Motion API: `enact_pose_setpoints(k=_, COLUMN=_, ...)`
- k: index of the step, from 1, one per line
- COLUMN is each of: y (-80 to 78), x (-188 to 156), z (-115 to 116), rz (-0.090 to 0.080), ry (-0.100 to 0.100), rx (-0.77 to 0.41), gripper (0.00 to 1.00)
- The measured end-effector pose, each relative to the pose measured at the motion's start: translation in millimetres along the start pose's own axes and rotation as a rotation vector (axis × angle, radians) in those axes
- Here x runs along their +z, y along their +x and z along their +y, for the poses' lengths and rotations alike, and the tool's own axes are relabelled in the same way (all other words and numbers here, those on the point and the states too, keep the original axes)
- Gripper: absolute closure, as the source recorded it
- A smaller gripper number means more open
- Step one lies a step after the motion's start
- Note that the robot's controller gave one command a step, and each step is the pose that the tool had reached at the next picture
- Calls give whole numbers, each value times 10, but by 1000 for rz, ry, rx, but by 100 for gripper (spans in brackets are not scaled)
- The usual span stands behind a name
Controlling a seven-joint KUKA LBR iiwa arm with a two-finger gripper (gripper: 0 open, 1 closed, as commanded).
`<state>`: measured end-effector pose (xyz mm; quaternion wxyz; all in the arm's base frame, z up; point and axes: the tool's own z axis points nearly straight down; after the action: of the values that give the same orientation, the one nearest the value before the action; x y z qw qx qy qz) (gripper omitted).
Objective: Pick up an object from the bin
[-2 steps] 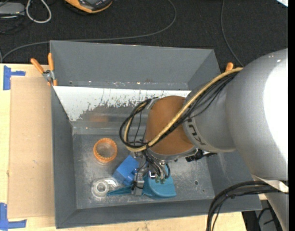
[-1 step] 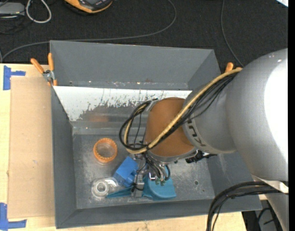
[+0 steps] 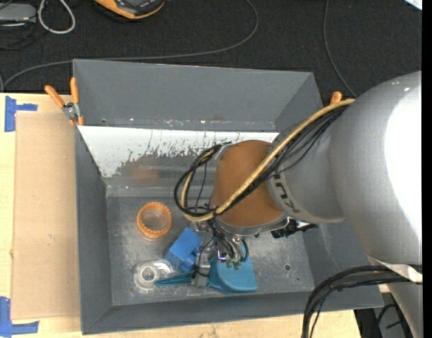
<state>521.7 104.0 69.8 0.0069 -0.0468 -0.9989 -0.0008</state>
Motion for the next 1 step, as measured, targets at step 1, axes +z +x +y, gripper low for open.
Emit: enact_pose_setpoints(k=1, y=24, x=1, z=-124, rz=1, ry=0, rx=-25, gripper=0)
